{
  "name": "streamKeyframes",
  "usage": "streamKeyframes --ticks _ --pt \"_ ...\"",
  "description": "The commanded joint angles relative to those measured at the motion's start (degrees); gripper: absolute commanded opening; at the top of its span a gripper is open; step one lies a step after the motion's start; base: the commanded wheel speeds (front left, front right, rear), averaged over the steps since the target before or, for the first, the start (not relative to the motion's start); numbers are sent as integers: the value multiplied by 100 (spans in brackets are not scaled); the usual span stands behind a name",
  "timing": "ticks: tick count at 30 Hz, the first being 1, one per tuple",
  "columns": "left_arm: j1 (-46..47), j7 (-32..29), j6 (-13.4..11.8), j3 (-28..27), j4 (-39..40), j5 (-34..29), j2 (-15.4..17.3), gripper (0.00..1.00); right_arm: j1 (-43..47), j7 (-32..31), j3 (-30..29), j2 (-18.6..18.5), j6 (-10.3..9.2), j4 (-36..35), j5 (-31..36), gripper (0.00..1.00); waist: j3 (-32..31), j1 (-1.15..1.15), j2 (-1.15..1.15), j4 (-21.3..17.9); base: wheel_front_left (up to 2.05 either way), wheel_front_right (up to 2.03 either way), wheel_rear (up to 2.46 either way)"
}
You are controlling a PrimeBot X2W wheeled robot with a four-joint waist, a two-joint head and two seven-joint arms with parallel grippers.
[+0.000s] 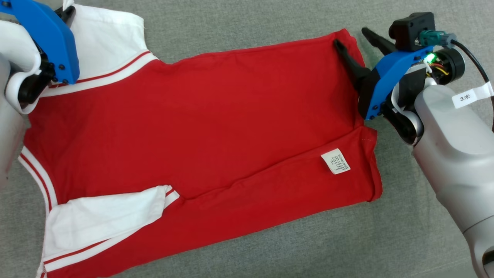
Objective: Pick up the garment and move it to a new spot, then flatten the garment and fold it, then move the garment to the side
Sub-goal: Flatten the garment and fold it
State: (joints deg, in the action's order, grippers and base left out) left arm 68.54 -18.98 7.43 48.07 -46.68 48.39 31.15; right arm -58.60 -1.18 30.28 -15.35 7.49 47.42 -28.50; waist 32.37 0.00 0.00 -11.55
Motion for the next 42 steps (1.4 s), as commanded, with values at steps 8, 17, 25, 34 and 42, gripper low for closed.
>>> streamKeyframes --ticks 8,17,25,34,42 --pt "110 349 10 264 58 197 -88 0 -195 -688 441 -181 2 180 -497 100 -73 0 0 212 0 0 0" --pt "226 944 10 300 -94 397 -185 0 -439 -689 687 -378 0 115 -755 0 -225 0 0 349 0 0 0" --pt "126 1605 10 409 -86 467 -354 0 -521 411 487 -159 1 709 -426 0 -484 0 0 534 0 0 0" --pt "-617 2553 -59 525 712 451 -156 0 -45 1212 478 -102 1 1022 -502 0 -774 0 0 699 0 0 0" --pt "-1750 2962 -694 580 2331 380 395 0 393 1598 296 -187 1 1141 -448 0 -981 0 0 860 0 0 0"
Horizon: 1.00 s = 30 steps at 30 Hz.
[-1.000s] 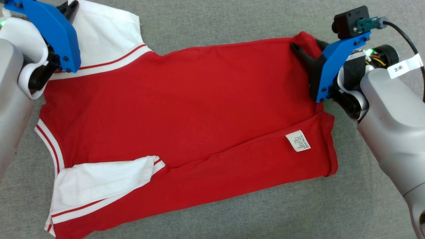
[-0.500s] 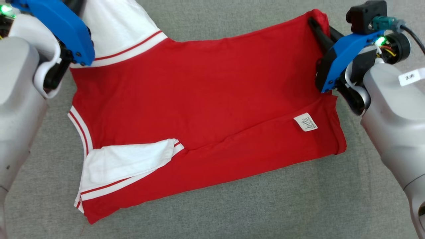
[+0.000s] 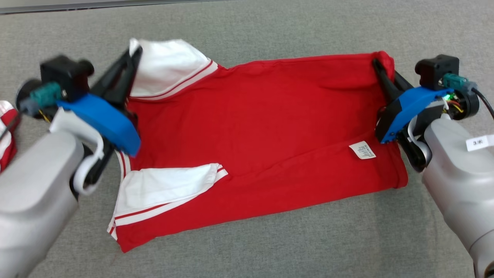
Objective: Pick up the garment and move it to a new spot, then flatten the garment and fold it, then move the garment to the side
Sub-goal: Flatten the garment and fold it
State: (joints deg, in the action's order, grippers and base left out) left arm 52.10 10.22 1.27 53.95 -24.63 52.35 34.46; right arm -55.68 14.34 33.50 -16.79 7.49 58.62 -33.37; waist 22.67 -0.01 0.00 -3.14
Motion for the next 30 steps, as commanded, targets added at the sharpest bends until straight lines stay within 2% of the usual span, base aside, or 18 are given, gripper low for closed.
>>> streamKeyframes --ticks 1,5,6,9,12,19,25,26,27,28,30 --pt "-257 51 -201 5 372 -31 146 0 134 56 -52 -51 1 14 65 0 -23 1 0 37 0 0 0" --pt "-826 54 -689 65 1271 -25 375 0 318 90 -234 -131 1 -57 151 0 -91 1 0 114 0 0 0" --pt "-826 54 -689 65 1271 -25 375 0 318 90 -234 -131 1 -57 151 0 -91 1 0 114 0 0 0" --pt "-1225 119 -1057 50 1837 -6 513 0 505 89 -473 -168 1 -240 230 0 -148 1 0 151 0 0 0" --pt "-1581 153 -1308 115 2245 18 595 0 776 90 -712 -206 1 -441 384 0 -222 1 0 202 0 0 0" --pt "-2176 175 -1698 278 2694 38 636 0 1450 87 -1190 -203 1 -906 668 0 -374 1 0 273 0 0 0" --pt "-2571 304 -1846 282 2695 137 566 0 2078 86 -1584 -191 1 -1408 839 0 -497 1 0 329 0 0 0" --pt "-2635 321 -1885 250 2671 163 554 0 2178 87 -1645 -176 1 -1525 872 13 -523 1 0 330 0 0 0" --pt "-2681 360 -1892 203 2674 186 514 12 2285 86 -1703 -165 1 -1625 878 91 -544 1 0 327 0 0 0" --pt "-2718 388 -1919 151 2666 159 489 100 2390 87 -1777 -163 1 -1735 880 100 -568 1 0 330 0 0 0" --pt "-2828 454 -1957 13 2646 128 418 100 2590 87 -1887 -173 1 -1984 936 100 -611 1 0 330 0 0 0"
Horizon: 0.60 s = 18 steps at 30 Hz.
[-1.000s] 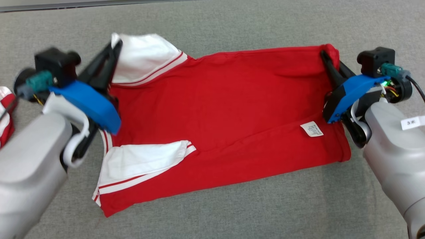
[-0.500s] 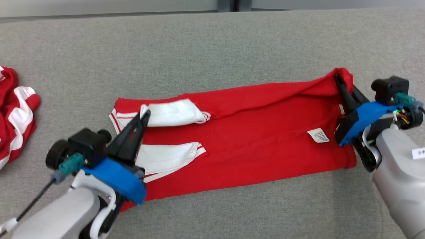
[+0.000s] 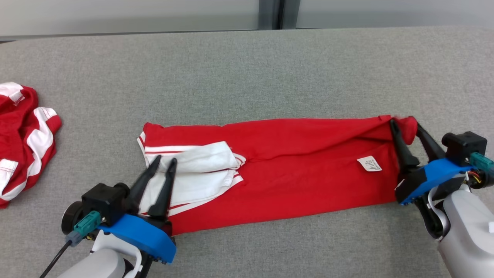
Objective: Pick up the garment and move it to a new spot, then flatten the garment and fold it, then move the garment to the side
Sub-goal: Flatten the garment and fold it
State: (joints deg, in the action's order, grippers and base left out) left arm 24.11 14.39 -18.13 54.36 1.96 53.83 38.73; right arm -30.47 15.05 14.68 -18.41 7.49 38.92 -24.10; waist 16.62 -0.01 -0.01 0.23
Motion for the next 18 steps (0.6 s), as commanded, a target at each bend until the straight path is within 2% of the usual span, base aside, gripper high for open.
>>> streamKeyframes --ticks 1,3,8,12,18 --pt "-96 47 -26 -105 -36 -51 -48 100 153 17 -60 -13 1 -180 32 100 -33 1 1 -13 0 0 0" --pt "-201 81 -19 -344 -62 -163 -105 100 325 16 -197 -13 1 -522 34 100 -68 1 1 -26 0 0 0" --pt "-783 83 -70 -1720 137 -962 -570 100 572 16 -483 -85 1 -1089 87 100 -144 1 1 -54 0 0 0" --pt "-1313 86 2 -2933 360 -1829 -1109 100 499 -54 -639 -50 1 -855 161 100 -162 1 1 -20 0 0 0" --pt "-1918 86 402 -4315 247 -2664 -1928 100 323 -222 -768 127 1 -241 260 100 -127 1 1 88 0 0 0"
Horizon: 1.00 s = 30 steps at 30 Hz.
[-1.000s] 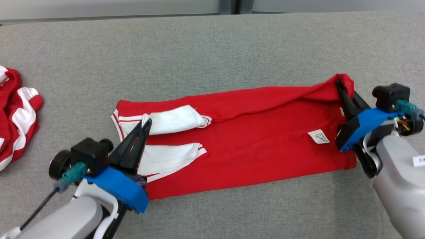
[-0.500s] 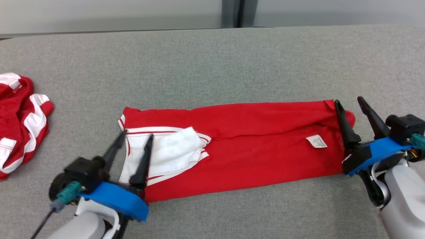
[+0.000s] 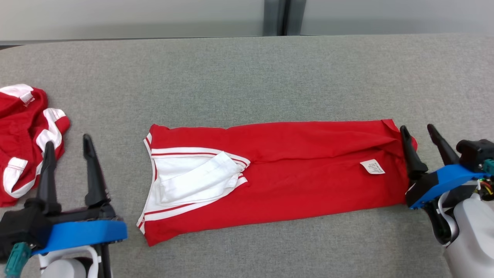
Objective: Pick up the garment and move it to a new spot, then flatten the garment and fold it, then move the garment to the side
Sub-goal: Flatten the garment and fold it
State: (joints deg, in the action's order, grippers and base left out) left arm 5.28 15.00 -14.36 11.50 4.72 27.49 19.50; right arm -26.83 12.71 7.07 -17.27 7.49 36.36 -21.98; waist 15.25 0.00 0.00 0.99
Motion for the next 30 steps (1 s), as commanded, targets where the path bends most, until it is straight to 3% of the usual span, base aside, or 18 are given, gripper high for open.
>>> streamKeyframes --ticks 1,2,7,17,18,19,20,24,30 --pt "-101 24 123 -191 -79 -164 -100 100 -70 29 -20 47 1 117 41 100 16 0 0 26 0 0 0" --pt "-202 25 298 -502 -169 -370 -341 100 -110 36 -48 125 1 352 8 100 26 0 0 57 0 0 0" --pt "-351 25 707 -1133 -412 -921 -785 100 -194 30 -7 270 1 912 -50 100 32 0 0 93 0 0 0" --pt "-330 25 1219 -1753 -848 -1820 -1361 100 -397 -117 228 561 2 1655 -511 98 21 0 0 114 0 0 0" --pt "-325 25 1240 -1773 -900 -1884 -1385 100 -390 -134 293 606 2 1672 -602 36 14 0 0 117 0 0 0" --pt "-307 25 1280 -1798 -936 -1929 -1411 100 -376 -127 335 647 2 1655 -720 7 8 0 0 118 0 0 0" --pt "-280 25 1309 -1838 -964 -1967 -1436 100 -350 -157 394 676 2 1647 -802 0 2 0 0 118 0 0 0" --pt "-272 25 1405 -1975 -1036 -2097 -1518 100 -297 -161 531 616 2 1608 -1191 0 -47 0 0 84 0 0 0" --pt "-338 26 1492 -2109 -1080 -2306 -1558 100 -430 34 395 79 -1 1617 -1516 0 -143 0 0 13 0 0 0"
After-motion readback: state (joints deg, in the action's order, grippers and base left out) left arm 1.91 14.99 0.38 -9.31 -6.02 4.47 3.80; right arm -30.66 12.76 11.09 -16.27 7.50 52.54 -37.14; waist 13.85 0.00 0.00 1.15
